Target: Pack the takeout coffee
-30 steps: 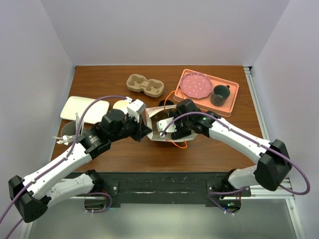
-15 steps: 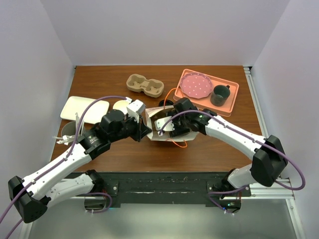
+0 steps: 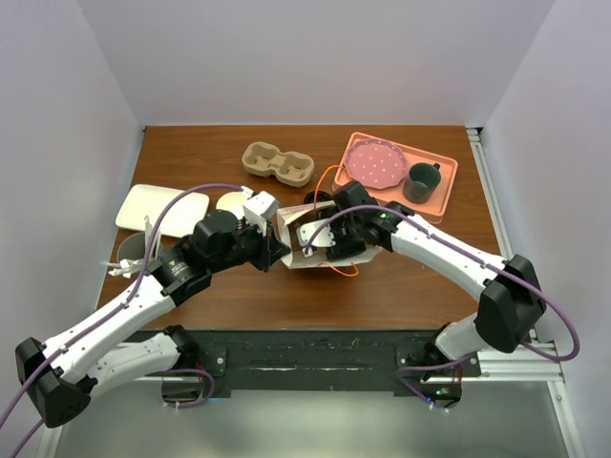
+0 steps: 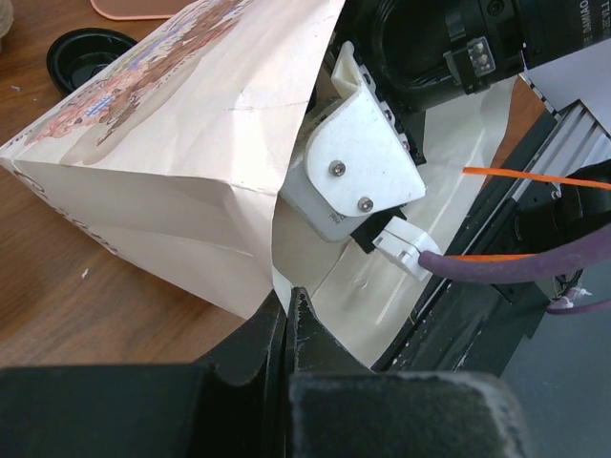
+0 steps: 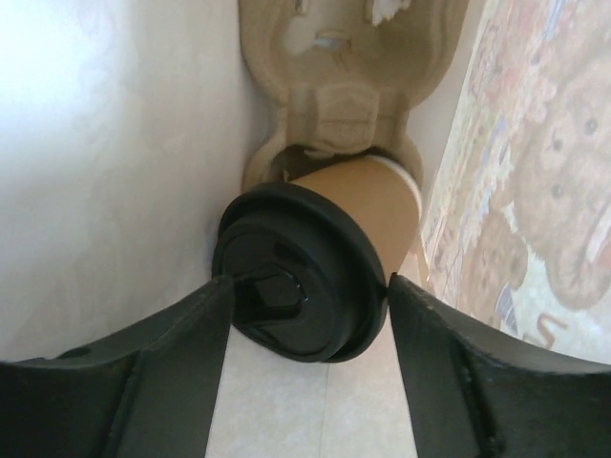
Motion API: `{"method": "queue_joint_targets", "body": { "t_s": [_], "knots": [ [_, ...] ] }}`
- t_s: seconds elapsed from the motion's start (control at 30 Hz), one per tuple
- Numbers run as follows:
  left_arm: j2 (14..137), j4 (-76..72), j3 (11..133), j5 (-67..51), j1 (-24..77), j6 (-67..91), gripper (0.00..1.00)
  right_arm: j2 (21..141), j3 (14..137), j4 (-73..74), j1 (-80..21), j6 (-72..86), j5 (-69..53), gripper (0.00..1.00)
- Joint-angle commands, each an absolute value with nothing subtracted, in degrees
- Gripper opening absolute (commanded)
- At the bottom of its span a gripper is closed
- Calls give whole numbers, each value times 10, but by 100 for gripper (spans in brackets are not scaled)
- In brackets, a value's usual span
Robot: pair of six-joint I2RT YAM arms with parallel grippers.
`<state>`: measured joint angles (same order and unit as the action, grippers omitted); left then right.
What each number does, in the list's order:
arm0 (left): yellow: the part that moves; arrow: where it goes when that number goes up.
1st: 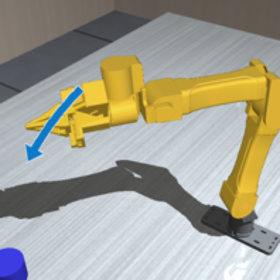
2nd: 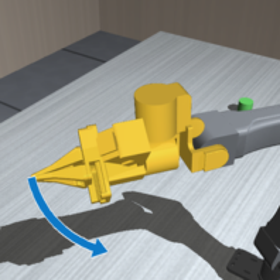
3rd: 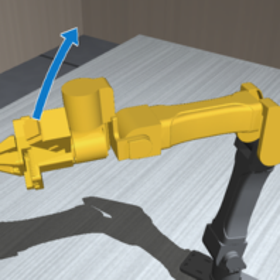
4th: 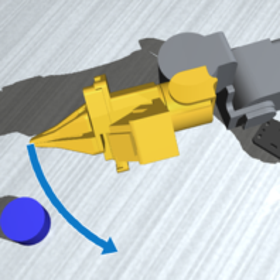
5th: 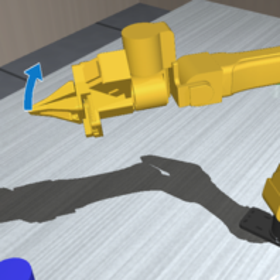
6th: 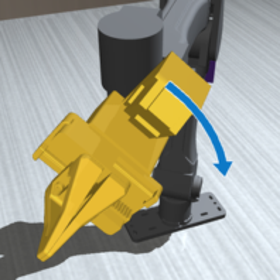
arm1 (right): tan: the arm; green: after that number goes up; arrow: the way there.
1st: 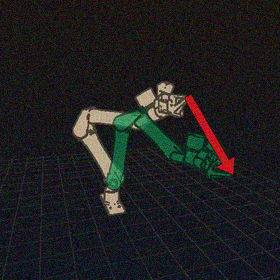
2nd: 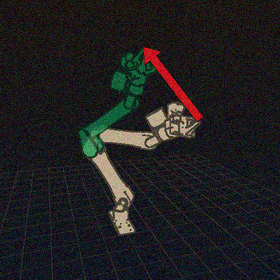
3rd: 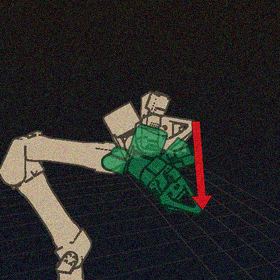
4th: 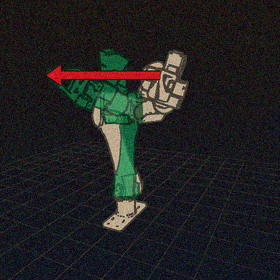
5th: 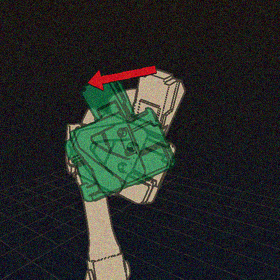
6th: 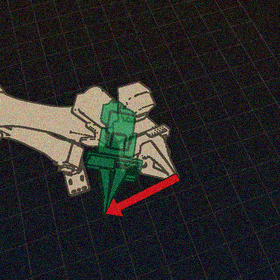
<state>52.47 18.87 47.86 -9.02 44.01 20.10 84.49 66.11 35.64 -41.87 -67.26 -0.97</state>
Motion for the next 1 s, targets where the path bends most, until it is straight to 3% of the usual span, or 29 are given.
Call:
{"method": "queue_joint_targets", "body": {
  "t_s": [0.0, 0.53, 0.73, 0.77, 0.97],
  "knots": [
    [511, 156, 476, -92, 442, 185, 0, 856, 695, 387, -404, -687, -1, 72],
    [510, 149, 471, -92, 442, 187, 0, 893, 714, 421, -399, -703, -16, 77],
    [512, 149, 473, -91, 442, 186, 0, 896, 715, 424, -400, -704, -14, 63],
    [512, 149, 472, -91, 442, 186, 0, 896, 716, 424, -400, -704, -14, 55],
    [516, 150, 477, -91, 442, 184, 0, 893, 712, 420, -399, -702, -13, 37]
  ]
}}
